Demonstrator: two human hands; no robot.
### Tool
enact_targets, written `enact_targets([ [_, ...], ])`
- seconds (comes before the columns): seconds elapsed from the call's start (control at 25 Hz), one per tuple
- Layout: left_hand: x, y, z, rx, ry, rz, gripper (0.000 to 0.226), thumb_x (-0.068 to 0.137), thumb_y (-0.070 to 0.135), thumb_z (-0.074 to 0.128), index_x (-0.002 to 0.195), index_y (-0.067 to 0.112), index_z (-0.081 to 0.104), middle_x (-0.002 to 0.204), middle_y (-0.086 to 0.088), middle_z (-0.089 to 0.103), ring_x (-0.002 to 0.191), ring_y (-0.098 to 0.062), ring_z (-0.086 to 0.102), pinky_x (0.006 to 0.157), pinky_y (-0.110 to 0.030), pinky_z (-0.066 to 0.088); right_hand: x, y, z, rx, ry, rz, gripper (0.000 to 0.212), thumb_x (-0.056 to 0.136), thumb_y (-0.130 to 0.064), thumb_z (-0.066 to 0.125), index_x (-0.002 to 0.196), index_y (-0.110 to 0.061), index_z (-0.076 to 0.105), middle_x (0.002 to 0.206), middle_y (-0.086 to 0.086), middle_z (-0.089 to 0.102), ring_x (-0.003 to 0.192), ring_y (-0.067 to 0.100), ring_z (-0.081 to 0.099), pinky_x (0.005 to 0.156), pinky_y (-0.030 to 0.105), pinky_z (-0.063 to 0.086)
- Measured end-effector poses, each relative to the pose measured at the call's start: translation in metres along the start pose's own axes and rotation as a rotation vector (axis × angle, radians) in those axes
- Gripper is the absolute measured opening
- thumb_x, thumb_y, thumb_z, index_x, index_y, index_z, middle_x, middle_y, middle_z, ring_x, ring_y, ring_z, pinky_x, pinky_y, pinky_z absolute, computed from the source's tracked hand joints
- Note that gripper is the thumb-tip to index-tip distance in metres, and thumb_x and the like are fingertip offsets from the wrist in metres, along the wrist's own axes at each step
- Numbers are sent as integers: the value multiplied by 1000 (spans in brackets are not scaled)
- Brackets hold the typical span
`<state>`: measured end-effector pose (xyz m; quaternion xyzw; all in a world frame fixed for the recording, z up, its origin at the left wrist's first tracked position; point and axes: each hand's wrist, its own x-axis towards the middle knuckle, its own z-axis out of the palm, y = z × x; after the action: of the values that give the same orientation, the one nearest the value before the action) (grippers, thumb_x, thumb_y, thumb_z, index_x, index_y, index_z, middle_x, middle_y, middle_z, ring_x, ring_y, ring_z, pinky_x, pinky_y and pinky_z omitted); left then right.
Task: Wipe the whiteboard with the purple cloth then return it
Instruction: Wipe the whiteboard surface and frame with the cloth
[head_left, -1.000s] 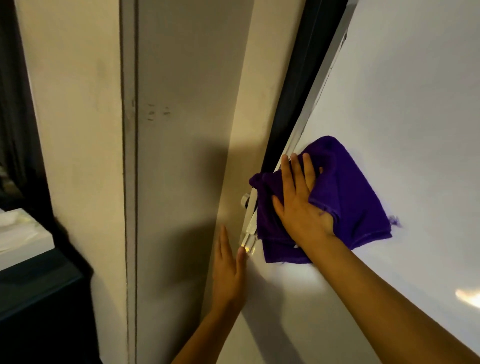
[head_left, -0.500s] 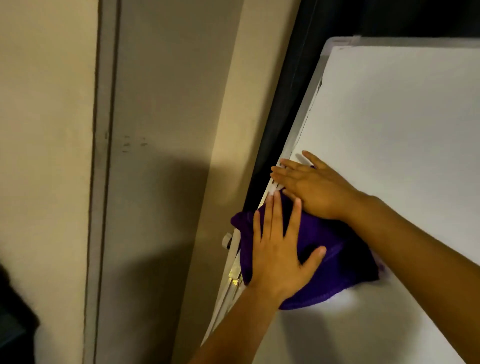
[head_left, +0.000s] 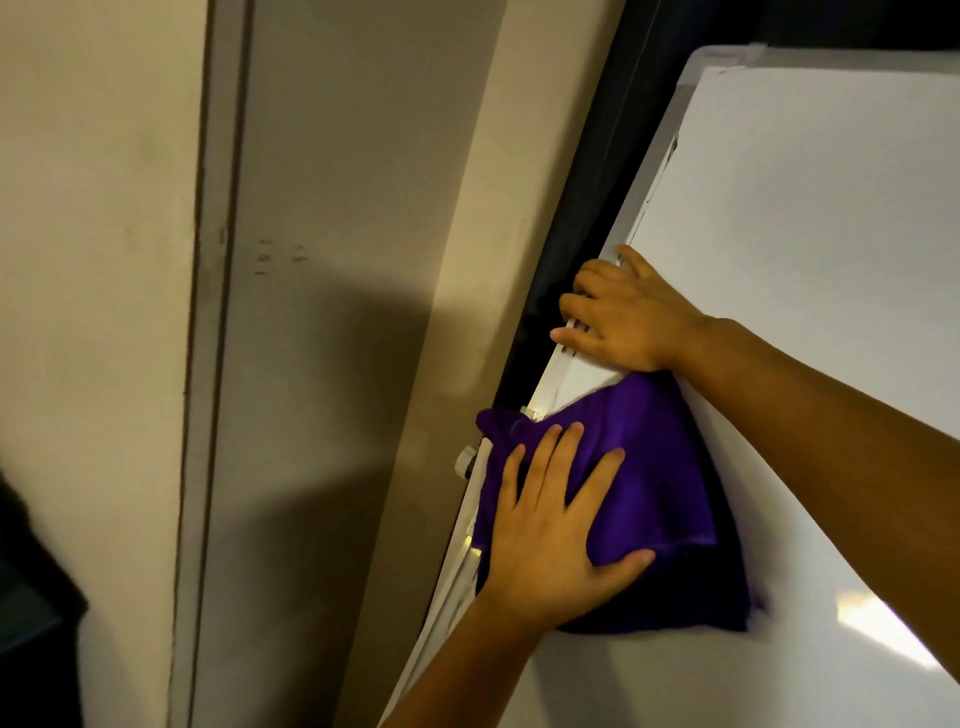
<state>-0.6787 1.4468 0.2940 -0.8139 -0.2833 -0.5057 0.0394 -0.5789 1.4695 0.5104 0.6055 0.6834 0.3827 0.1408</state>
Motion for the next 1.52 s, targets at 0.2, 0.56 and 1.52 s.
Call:
enact_targets([
  [0.2, -48, -13, 2, -64, 37, -8, 75, 76, 73, 40, 135, 28, 38, 147, -5, 36, 139, -19, 18, 109, -55, 13, -9, -11, 5, -13, 37, 54, 65, 88, -61, 25, 127, -15, 48, 138, 13, 45, 137, 29, 27, 115, 50, 2],
  [0.56, -79, -22, -10, -164, 24, -409, 87, 71, 72, 48, 140, 27, 20, 149, -13, 29, 134, -33, 32, 97, -54, 43, -27, -58, 30, -18, 87, 31, 58, 94, -52, 23, 132, -13, 44, 144, 13, 41, 140, 31, 24, 117, 50, 6],
  [1.52, -135, -53, -18, -358, -259, -713, 109, 47, 94, 33, 132, 26, 37, 130, 3, 52, 109, -20, 54, 87, -33, 48, -56, -113, 59, -14, 127, 33, 73, 83, -70, 14, 132, -24, 43, 144, 12, 39, 140, 33, 22, 110, 63, 0],
])
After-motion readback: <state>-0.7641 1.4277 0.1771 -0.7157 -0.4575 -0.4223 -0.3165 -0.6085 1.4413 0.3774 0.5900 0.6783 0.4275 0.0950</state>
